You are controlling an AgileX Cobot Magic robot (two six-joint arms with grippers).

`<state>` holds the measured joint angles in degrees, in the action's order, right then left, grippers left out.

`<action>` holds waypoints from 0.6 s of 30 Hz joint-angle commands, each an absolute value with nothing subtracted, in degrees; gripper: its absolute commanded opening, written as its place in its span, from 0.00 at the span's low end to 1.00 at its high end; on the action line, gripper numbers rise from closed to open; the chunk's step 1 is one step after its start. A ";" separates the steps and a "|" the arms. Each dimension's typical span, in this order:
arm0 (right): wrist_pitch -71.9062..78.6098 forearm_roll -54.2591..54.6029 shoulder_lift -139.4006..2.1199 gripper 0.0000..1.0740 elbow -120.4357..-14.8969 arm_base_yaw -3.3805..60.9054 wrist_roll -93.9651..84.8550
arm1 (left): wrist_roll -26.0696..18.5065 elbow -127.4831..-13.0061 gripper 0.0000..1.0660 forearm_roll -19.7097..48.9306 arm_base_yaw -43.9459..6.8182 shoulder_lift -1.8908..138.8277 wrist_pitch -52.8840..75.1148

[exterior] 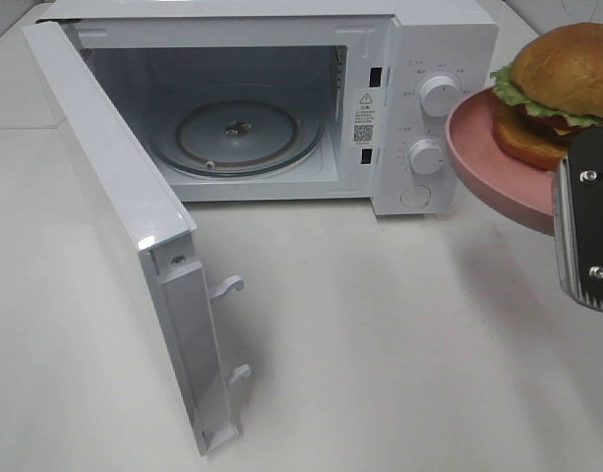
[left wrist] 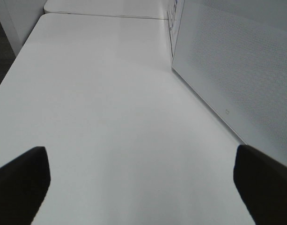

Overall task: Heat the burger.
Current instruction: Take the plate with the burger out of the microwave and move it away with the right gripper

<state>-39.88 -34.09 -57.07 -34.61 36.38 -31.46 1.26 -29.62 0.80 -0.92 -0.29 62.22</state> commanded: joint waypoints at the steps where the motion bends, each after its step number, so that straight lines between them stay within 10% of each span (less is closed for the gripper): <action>1: -39.99 -38.27 -56.15 0.00 -35.01 36.21 -26.41 | 1.38 -29.56 0.94 0.63 -0.86 -1.26 61.25; 18: -51.45 -44.23 -56.32 0.00 -35.01 36.21 -0.46 | 1.38 -29.56 0.94 0.63 -0.86 -1.26 61.25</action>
